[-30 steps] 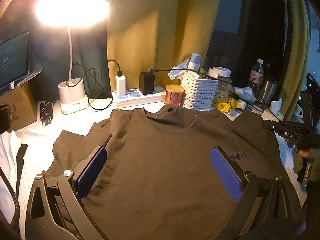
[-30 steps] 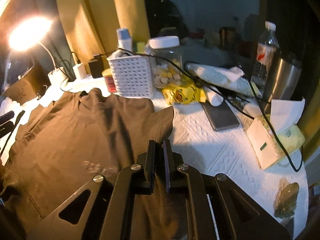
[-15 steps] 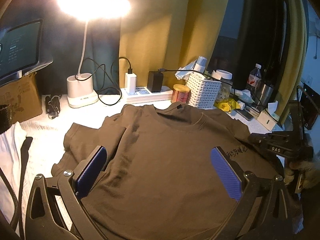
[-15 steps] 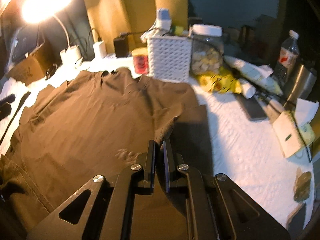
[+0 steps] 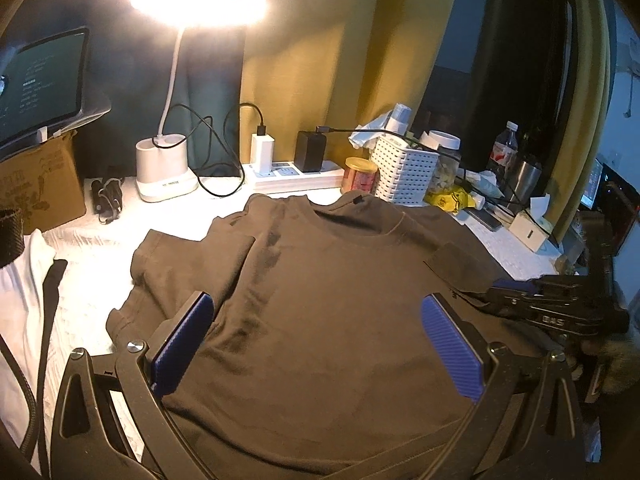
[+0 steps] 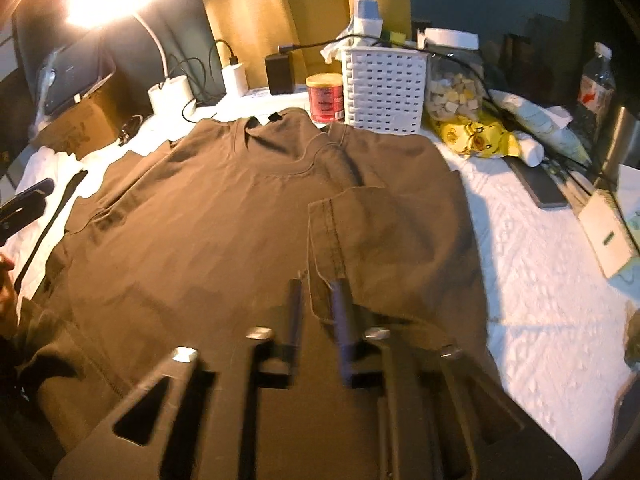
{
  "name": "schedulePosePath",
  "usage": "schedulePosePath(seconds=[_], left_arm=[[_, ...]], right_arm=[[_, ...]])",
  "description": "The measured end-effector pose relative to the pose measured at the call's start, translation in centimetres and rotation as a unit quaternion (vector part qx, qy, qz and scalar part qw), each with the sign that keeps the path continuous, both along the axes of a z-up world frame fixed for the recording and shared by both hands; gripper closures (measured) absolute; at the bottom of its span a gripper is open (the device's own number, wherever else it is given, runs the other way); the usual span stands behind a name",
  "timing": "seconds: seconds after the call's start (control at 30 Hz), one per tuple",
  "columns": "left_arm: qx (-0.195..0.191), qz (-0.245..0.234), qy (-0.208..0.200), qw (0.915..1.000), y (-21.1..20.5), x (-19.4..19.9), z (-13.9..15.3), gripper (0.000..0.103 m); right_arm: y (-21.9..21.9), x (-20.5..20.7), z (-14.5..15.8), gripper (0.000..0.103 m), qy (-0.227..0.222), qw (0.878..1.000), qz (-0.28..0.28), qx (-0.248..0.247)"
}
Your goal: Fold small clothes
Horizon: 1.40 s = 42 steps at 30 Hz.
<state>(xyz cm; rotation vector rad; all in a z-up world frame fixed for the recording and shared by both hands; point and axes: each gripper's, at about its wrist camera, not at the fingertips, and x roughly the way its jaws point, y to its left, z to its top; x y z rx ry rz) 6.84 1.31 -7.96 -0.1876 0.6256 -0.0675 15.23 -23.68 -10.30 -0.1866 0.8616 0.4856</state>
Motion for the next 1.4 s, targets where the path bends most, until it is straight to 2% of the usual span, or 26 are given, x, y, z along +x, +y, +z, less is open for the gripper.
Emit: schedulePosePath(seconds=[0.03, 0.2, 0.3, 0.4, 0.57, 0.9, 1.1, 1.3, 1.4], left_arm=[[0.0, -0.001, 0.001, 1.0, -0.1, 0.0, -0.1, 0.001], [0.004, -0.007, 0.007, 0.9999, -1.0, 0.1, -0.2, 0.001], [0.007, -0.009, 0.012, 0.9999, -1.5, 0.2, -0.2, 0.001], [0.013, -0.01, 0.014, 0.9998, -2.0, 0.2, -0.1, 0.001], [0.019, -0.011, 0.019, 0.9996, -2.5, 0.3, -0.1, 0.001], [0.019, -0.007, 0.021, 0.9996, -2.2, -0.4, 0.0, 0.001], [0.02, -0.01, 0.027, 0.9994, -1.8, -0.6, -0.3, 0.001], [0.024, -0.002, 0.029, 0.9993, -1.2, 0.1, -0.3, 0.001], [0.026, 0.008, 0.031, 0.9992, -0.8, 0.7, -0.5, 0.001]], right_arm=[[-0.5, -0.3, 0.4, 0.059, -0.007, 1.0, -0.003, 0.0], [-4.2, -0.7, 1.3, 0.059, -0.022, 0.999, -0.042, 0.001], [-6.3, -0.1, 0.4, 0.059, -0.014, 0.997, -0.069, 0.001], [-7.6, 0.5, -0.7, 0.059, 0.014, 0.997, -0.076, 0.021], [-6.8, 0.6, -1.9, 0.059, 0.055, 0.996, -0.046, 0.046], [-2.4, -3.0, -2.1, 0.059, 0.095, 0.994, 0.038, 0.026], [-3.1, -3.8, -1.0, 0.059, 0.071, 0.997, 0.017, 0.02], [-5.7, -0.1, 0.3, 0.059, 0.038, 0.999, -0.032, 0.015], [-6.5, 2.1, 0.7, 0.059, 0.027, 0.999, -0.038, 0.011]])
